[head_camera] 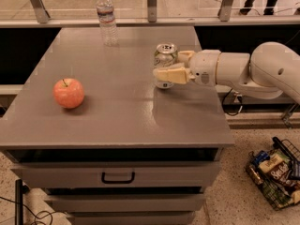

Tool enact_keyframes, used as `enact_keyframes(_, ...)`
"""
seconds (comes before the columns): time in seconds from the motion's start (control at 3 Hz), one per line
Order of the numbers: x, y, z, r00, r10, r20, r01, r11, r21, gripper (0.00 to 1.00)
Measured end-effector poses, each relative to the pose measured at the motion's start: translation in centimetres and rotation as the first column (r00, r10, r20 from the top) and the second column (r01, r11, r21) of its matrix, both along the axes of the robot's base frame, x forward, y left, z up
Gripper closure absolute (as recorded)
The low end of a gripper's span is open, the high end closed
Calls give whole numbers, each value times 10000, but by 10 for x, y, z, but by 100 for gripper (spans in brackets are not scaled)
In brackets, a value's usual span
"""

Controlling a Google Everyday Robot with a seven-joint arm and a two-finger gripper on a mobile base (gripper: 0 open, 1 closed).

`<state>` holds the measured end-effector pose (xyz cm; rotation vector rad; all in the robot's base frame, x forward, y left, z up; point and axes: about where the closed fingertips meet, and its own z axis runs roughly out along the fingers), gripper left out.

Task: Pick 7up can

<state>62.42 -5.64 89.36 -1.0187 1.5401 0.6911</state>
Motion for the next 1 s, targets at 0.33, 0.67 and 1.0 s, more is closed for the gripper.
enact_keyframes(0.33, 2, 1, 26, 9996, 18, 272, -32, 9987, 506, 88)
enact_keyframes(0.67, 5, 2, 57, 9981, 195, 588, -238, 9970, 740, 100)
enact_keyframes(1.0, 5, 2, 57, 9981, 197, 588, -240, 9970, 741, 100)
